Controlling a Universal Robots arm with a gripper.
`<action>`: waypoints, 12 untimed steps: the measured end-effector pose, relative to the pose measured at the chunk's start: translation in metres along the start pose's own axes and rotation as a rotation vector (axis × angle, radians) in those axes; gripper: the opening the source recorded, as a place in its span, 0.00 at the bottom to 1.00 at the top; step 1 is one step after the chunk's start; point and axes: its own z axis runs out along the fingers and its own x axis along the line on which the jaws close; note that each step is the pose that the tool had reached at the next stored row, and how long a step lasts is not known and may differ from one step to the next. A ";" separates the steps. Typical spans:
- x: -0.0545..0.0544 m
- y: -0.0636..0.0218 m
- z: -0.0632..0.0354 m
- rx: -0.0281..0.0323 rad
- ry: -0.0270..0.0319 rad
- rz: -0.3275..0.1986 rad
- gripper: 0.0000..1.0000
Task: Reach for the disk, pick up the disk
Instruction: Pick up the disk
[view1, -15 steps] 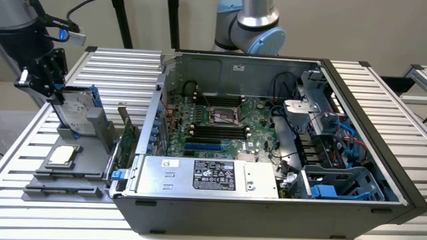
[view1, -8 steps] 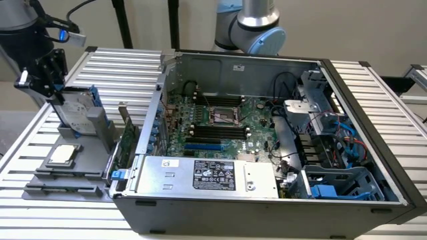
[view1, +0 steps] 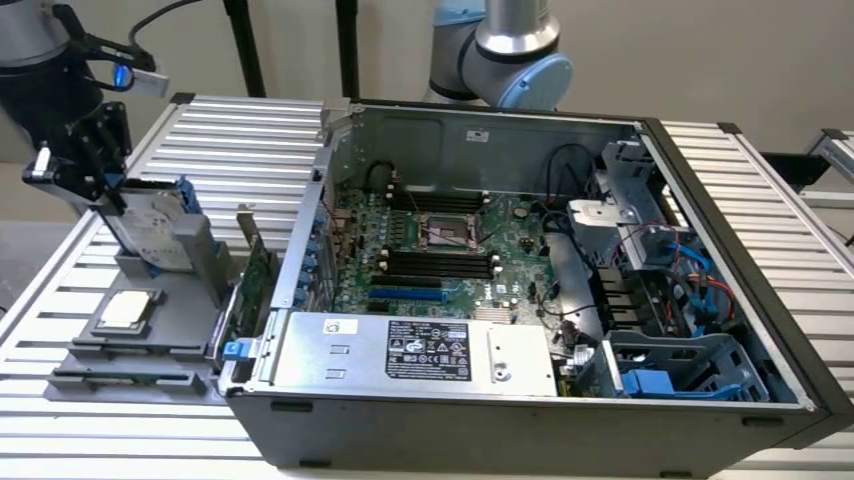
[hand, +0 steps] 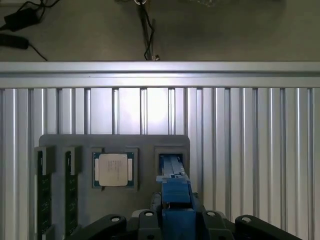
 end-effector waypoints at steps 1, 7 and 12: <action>0.000 0.0000 -0.0001 -0.0001 -0.0016 0.000 0.33; 0.000 0.0000 0.0000 -0.0001 -0.0081 0.000 0.33; 0.000 0.0000 -0.0001 -0.0003 -0.0081 0.000 0.33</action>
